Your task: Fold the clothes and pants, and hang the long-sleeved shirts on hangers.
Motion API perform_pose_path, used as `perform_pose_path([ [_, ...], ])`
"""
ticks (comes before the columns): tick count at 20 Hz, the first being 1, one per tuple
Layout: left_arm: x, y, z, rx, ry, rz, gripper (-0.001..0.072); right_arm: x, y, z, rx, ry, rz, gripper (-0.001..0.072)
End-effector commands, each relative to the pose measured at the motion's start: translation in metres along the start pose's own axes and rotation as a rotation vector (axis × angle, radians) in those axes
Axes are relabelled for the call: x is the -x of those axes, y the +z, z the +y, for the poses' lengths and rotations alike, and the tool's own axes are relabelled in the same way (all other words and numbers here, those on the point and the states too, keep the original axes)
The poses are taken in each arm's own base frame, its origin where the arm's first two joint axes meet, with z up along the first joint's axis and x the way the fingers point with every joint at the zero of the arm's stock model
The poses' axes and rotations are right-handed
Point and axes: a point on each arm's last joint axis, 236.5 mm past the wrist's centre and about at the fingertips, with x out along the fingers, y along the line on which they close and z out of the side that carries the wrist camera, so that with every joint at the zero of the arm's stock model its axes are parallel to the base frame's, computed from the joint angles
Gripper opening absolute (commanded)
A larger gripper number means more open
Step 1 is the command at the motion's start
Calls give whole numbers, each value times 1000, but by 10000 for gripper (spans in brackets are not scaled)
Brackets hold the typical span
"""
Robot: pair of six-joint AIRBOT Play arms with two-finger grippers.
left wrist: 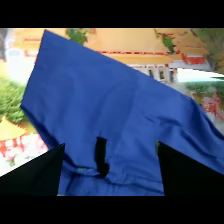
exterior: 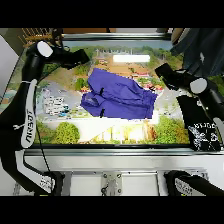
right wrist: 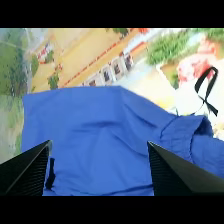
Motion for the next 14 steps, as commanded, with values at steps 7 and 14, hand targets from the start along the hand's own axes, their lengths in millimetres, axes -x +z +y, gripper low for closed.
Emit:
perform_pose_path([
  [7,-9,-214,119,355,186,335,604,85,-29,23,309,33,125,645],
  [14,-68,-254,84,473,6,404,604,91,-28,27,313,41,116,645],
])
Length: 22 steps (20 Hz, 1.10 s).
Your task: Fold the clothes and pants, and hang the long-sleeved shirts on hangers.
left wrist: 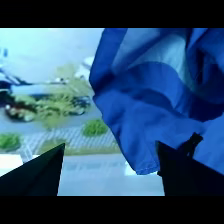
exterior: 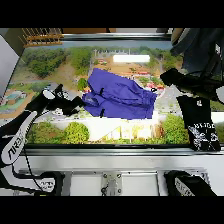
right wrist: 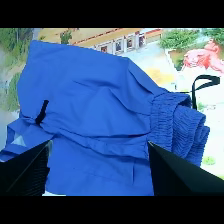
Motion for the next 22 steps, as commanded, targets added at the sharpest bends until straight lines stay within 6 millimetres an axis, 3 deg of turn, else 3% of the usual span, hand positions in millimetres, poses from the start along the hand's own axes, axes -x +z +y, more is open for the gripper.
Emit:
perform_pose_path([
  [1,-30,-12,-16,-16,-50,63,604,3,-3,1,9,2,9,645],
  [5,-48,-27,-36,-77,-54,139,603,3,-3,1,9,2,9,645],
  [9,-52,-37,-38,-123,-35,170,601,3,-3,1,10,1,9,645],
  [10,-51,-39,-36,-129,-30,180,427,3,-2,1,9,1,9,645],
  [11,-50,-40,-34,-141,-19,184,133,3,-2,1,9,1,9,645],
  [12,-47,-39,-32,-146,-14,182,1,3,-2,1,9,1,9,645],
  [15,-24,-27,-38,-186,-27,133,3,2,-14,-12,15,-38,58,645],
  [17,-5,-22,-48,-234,-48,104,4,-2,-53,-50,-98,-157,180,646],
  [19,8,-25,-57,-288,-65,93,4,-7,-113,-102,-314,-337,295,646],
  [21,11,-31,-64,-322,-72,99,4,-21,-168,-125,-527,-403,348,646],
  [22,10,-34,-67,-341,-73,105,4,-30,-193,-128,-617,-395,364,646],
])
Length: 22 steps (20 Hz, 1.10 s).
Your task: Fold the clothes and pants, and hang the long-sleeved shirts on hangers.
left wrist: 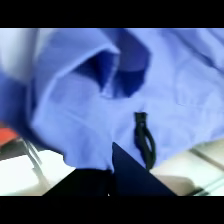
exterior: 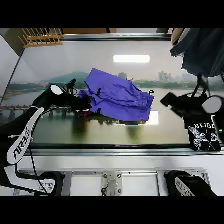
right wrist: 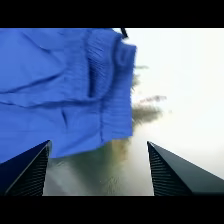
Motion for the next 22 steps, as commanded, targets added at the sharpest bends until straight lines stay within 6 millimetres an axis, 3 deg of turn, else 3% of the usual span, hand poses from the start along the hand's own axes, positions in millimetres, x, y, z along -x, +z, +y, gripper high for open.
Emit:
perform_pose_path([
  [1,6,-5,-12,-65,-9,6,4,-53,-62,-45,-336,-54,105,646],
  [3,3,-7,-17,-77,-10,7,4,-78,-87,-41,-464,11,119,646],
  [5,3,-7,-17,-76,-11,8,4,-94,-93,-36,-486,46,89,645],
  [11,3,-7,-17,-75,-11,8,4,-133,-71,-12,-449,107,-59,645],
  [17,3,-7,-16,-74,-11,7,4,-150,-56,14,-300,127,-88,636],
  [18,3,-7,-17,-74,-11,6,4,-152,-55,16,-277,126,-87,526],
  [21,3,-7,-17,-74,-11,8,4,-153,-52,21,-186,127,-94,90],
  [22,4,-8,-17,-74,-12,10,4,-151,-55,21,-162,125,-82,12],
])
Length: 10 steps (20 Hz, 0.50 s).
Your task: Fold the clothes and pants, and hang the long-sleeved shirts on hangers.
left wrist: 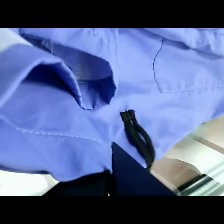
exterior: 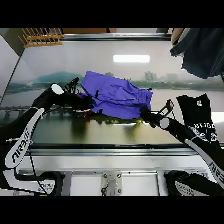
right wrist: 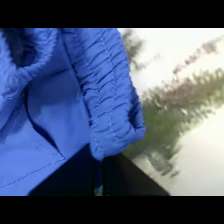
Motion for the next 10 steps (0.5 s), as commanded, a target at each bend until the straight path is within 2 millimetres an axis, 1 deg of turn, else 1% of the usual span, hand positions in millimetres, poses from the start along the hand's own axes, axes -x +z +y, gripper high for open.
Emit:
perform_pose_path([
  [1,2,0,-2,-2,-2,1,4,1,-1,7,127,9,8,12],
  [2,7,2,-3,-6,-4,-13,3,5,-2,11,174,15,19,11],
  [3,18,7,-8,-10,-9,-44,2,13,1,19,243,27,30,11],
  [4,38,16,-16,-20,-17,-96,3,26,7,34,330,49,39,11],
  [5,64,25,-28,-49,-31,-143,3,46,17,56,431,80,37,10],
  [6,98,33,-47,-94,-50,-197,3,70,28,82,522,118,27,10],
  [7,135,36,-71,-152,-70,-246,3,105,38,114,618,169,8,10],
  [8,180,35,-101,-227,-94,-308,4,143,44,147,676,228,-19,10],
  [9,223,29,-131,-311,-107,-381,4,186,47,181,719,298,-58,11],
  [10,263,21,-159,-385,-117,-466,4,229,47,208,756,364,-99,10],
])
